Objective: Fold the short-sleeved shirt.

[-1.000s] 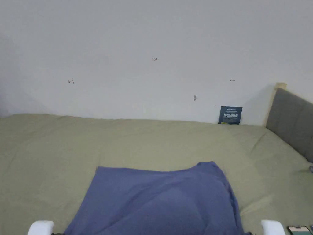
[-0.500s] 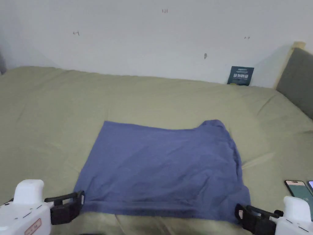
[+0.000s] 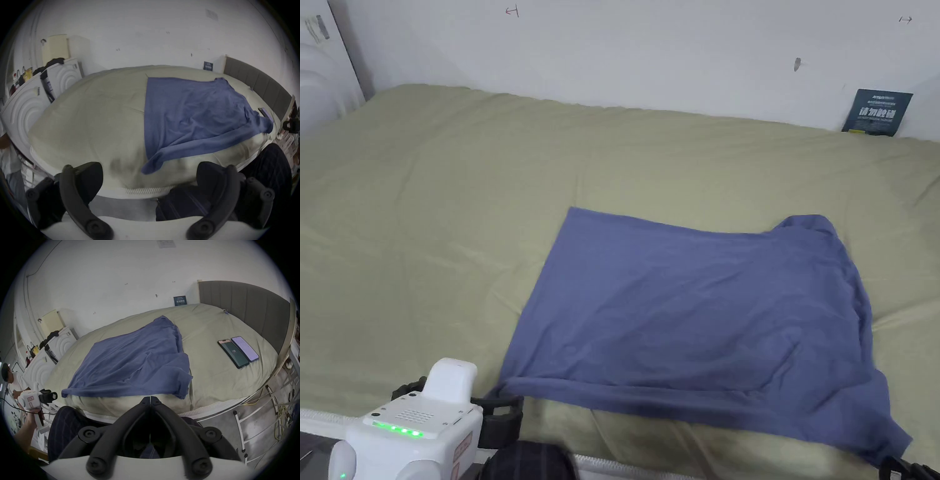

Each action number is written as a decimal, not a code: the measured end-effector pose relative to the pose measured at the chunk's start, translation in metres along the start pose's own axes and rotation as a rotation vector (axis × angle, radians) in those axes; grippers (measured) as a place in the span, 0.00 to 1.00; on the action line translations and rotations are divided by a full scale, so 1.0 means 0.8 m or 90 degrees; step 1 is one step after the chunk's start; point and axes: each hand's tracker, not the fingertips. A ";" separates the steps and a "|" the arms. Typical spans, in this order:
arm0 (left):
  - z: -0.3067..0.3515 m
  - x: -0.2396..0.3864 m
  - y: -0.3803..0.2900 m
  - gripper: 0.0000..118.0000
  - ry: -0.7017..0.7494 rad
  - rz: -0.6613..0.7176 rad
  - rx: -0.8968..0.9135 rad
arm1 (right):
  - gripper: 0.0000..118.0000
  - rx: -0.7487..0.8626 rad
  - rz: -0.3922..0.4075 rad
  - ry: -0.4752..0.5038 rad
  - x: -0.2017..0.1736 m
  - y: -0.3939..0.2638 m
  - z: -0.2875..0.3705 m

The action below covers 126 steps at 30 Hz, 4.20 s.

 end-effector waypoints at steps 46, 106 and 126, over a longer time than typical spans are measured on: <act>-0.161 0.007 0.283 0.00 -0.024 0.011 -0.072 | 0.04 -0.188 -0.029 -0.064 0.040 0.299 -0.224; -0.202 0.020 0.151 0.00 -0.023 0.075 -0.089 | 0.05 -0.160 -0.002 -0.103 0.091 0.175 -0.296; -0.037 -0.038 0.232 0.00 -0.147 0.102 -0.002 | 0.05 -0.106 0.087 -0.025 0.043 0.262 -0.118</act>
